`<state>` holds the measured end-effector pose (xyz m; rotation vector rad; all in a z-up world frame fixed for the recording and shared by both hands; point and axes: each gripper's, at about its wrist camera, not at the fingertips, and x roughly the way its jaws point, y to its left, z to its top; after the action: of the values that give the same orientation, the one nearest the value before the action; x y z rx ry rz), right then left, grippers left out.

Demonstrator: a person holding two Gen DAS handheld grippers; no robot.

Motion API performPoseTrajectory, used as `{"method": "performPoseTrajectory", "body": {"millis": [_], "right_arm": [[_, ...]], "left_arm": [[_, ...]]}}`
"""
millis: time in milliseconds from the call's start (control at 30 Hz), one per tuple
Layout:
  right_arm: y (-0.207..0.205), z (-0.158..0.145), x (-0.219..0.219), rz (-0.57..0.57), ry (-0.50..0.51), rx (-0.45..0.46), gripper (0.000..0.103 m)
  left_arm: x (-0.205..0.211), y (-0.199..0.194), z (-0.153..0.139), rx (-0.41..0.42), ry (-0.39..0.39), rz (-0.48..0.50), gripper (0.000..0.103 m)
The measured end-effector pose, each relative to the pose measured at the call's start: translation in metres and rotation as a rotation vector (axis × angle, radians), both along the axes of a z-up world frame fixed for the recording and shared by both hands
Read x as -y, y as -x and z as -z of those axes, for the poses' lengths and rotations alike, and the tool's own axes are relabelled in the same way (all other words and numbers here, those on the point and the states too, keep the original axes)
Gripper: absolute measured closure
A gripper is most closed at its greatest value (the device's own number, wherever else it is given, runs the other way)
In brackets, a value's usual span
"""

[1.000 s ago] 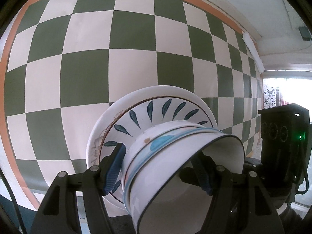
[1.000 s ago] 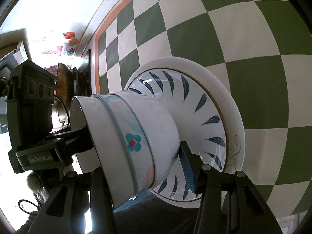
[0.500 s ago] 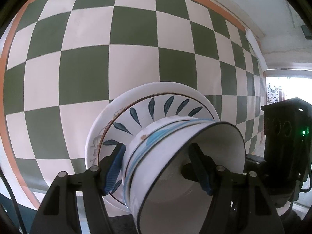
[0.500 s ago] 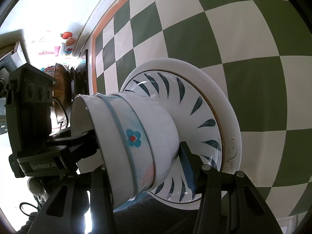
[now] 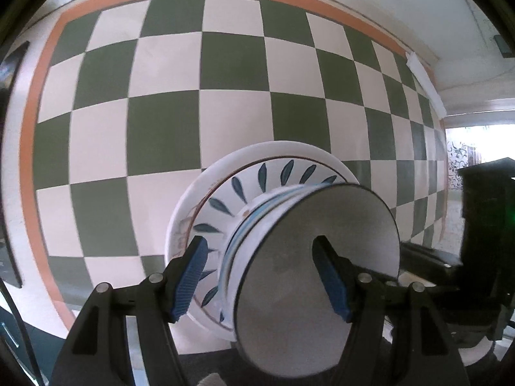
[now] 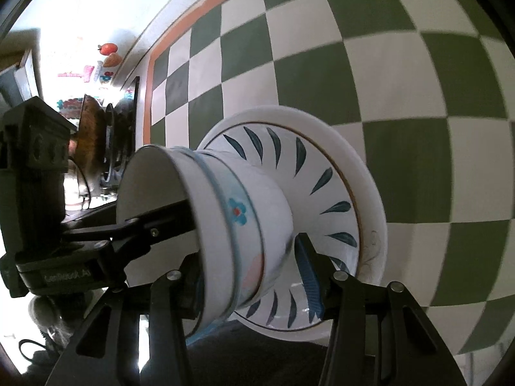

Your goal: Organize plates and bowls

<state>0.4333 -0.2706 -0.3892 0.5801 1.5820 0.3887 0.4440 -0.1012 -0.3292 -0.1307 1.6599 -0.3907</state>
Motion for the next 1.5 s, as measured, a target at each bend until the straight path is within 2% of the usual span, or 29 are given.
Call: {"method": "performPoseTrajectory", "body": {"millis": [67, 167, 267, 333, 433, 633, 867, 1133, 1367, 1500], "right_arm": [[0.003, -0.011, 0.000, -0.008, 0.035, 0.025, 0.051], [0.010, -0.028, 0.000, -0.019, 0.109, 0.066, 0.050], [0.020, -0.047, -0.003, -0.027, 0.194, 0.115, 0.035], [0.027, -0.058, -0.005, -0.024, 0.230, 0.149, 0.020], [0.040, -0.075, -0.007, -0.005, 0.295, 0.195, 0.013], [0.073, -0.113, -0.009, 0.093, 0.411, 0.324, 0.006], [0.115, -0.157, -0.014, 0.155, 0.516, 0.461, 0.003], [0.172, -0.202, -0.014, 0.157, 0.506, 0.565, 0.002], [0.244, -0.252, -0.015, 0.137, 0.512, 0.658, 0.002], [0.287, -0.283, -0.017, 0.146, 0.523, 0.716, 0.002]], "left_arm": [[-0.005, 0.004, -0.007, 0.030, 0.003, -0.004, 0.027], [-0.014, 0.011, -0.026, 0.142, -0.041, -0.022, 0.017], [-0.026, 0.019, -0.043, 0.233, -0.069, -0.061, 0.011], [-0.035, 0.026, -0.059, 0.325, -0.078, -0.094, 0.008], [-0.042, 0.035, -0.078, 0.426, -0.091, -0.105, 0.000], [-0.045, 0.058, -0.102, 0.516, -0.104, -0.118, 0.000], [-0.041, 0.104, -0.135, 0.626, -0.145, -0.110, 0.000], [-0.038, 0.175, -0.174, 0.717, -0.179, -0.148, 0.000], [-0.036, 0.248, -0.220, 0.792, -0.239, -0.193, 0.000], [-0.041, 0.285, -0.241, 0.823, -0.237, -0.206, 0.000]]}}
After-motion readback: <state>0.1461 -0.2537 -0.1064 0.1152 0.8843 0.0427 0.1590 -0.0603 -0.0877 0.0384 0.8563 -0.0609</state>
